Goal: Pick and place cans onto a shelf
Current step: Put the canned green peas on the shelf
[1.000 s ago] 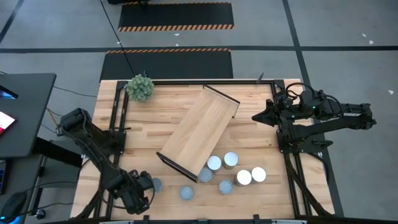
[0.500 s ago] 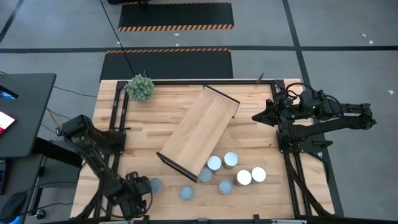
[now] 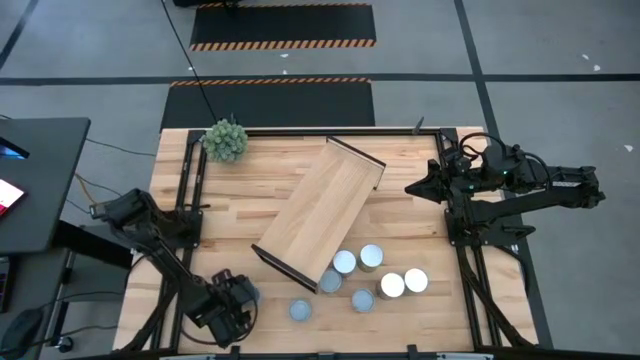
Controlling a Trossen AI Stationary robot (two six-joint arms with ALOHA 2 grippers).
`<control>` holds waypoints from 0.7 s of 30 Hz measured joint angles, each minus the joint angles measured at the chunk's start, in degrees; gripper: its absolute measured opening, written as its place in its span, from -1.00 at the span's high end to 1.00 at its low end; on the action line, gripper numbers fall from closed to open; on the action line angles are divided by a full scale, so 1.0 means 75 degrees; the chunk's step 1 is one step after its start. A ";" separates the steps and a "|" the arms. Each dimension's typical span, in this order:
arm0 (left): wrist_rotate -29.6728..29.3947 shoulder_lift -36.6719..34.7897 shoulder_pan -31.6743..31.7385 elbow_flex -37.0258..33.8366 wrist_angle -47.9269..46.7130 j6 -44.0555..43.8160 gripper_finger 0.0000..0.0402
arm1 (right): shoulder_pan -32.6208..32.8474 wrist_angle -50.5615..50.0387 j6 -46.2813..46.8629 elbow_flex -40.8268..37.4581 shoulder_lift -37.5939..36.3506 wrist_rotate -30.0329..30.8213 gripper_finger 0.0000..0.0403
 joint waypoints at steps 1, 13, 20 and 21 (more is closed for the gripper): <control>-0.0116 0.0002 0.0063 0.0000 0.0000 0.0000 -0.57 | 0.0000 0.0000 0.0000 0.0000 0.0000 0.0000 0.87; -0.0845 0.0000 0.0597 0.0000 0.0715 0.0924 -0.57 | 0.0000 0.0003 0.0046 0.0000 0.0000 0.0214 0.87; -0.1052 0.0000 0.0683 0.0000 0.0795 0.1029 -0.43 | 0.0000 0.0005 0.0174 0.0000 0.0000 0.0216 0.87; -0.1057 0.0000 0.0683 0.0000 0.0794 0.1029 -0.39 | 0.0000 0.0003 0.0187 0.0000 0.0000 0.0216 0.87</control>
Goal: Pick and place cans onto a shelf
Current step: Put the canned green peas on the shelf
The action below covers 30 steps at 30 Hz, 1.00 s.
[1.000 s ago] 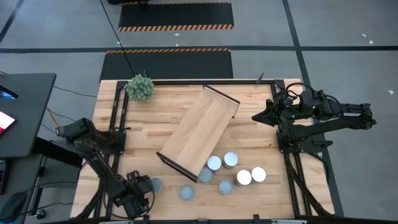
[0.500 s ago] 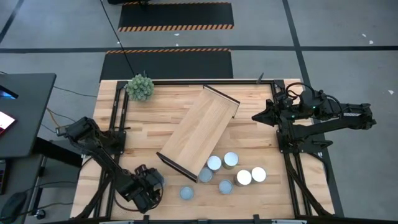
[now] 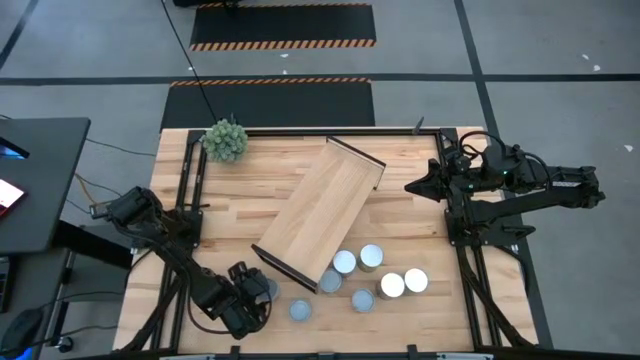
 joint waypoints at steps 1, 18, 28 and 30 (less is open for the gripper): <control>-0.0001 0.0000 0.0000 0.0000 -0.0002 -0.0005 -0.35 | -0.0001 0.0002 0.0008 0.0000 0.0000 0.0000 0.87; 0.0034 0.0000 -0.0370 0.0000 -0.0019 -0.0055 -0.12 | 0.0000 0.0000 0.0011 0.0000 0.0006 0.0000 0.87; 0.1630 -0.0045 -0.0348 0.0000 0.0132 -0.0648 -0.27 | -0.0001 -0.0001 0.0000 0.0000 0.0006 0.0000 0.87; 0.1959 -0.0058 -0.0329 0.0001 0.0232 -0.0655 -0.43 | -0.0003 -0.0003 -0.0001 0.0000 0.0006 0.0000 0.87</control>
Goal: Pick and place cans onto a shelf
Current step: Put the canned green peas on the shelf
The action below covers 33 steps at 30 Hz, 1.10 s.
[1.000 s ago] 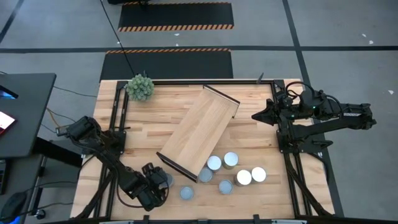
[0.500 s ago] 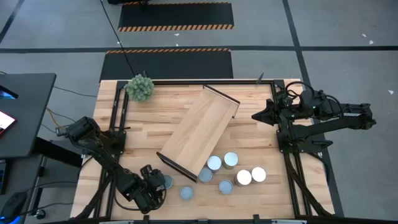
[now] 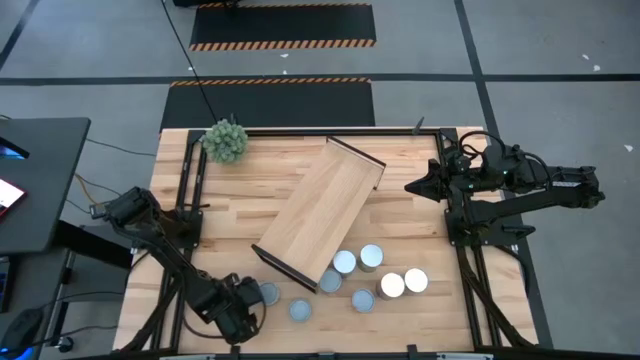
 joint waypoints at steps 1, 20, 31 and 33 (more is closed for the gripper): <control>0.0112 0.0000 0.0000 0.0010 0.0053 0.0002 -0.51 | 0.0002 0.0000 -0.0002 0.0000 0.0000 0.0000 0.87; -0.0679 -0.0003 0.0039 0.0892 -0.1319 0.0214 -0.94 | 0.0001 0.0056 0.0016 0.0000 0.0102 -0.0002 0.87; -0.2656 -0.0006 -0.0177 0.1614 -0.1923 0.1042 -0.94 | 0.0001 0.0055 -0.0034 0.0000 0.0102 0.0000 0.87; -0.2680 -0.0006 0.0012 0.1614 -0.1944 0.1211 -0.94 | 0.0001 0.0055 -0.0045 0.0000 0.0102 0.0044 0.87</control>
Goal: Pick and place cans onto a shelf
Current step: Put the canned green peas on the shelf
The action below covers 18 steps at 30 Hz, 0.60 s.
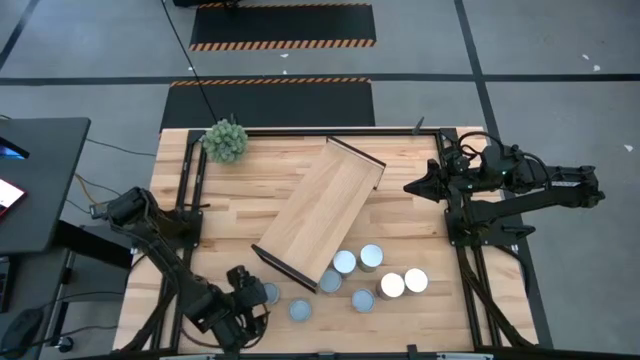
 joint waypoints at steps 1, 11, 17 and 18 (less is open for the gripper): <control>0.0000 0.0000 0.0095 0.0000 0.0016 0.0088 -0.94 | -0.0001 0.0000 -0.0002 0.0000 0.0000 0.0043 0.87; 0.0619 0.0061 0.0807 -0.0293 0.0433 0.0589 -0.94 | 0.0001 0.0000 -0.0019 0.0000 0.0000 0.0128 0.87; 0.1195 0.0061 0.0880 -0.0619 0.0812 0.0392 -0.94 | -0.0001 -0.0002 -0.0019 0.0000 0.0000 0.0128 0.87; 0.1283 0.0061 0.0875 -0.0682 0.0939 0.0388 -0.94 | 0.0001 0.0000 -0.0019 0.0000 0.0000 0.0128 0.87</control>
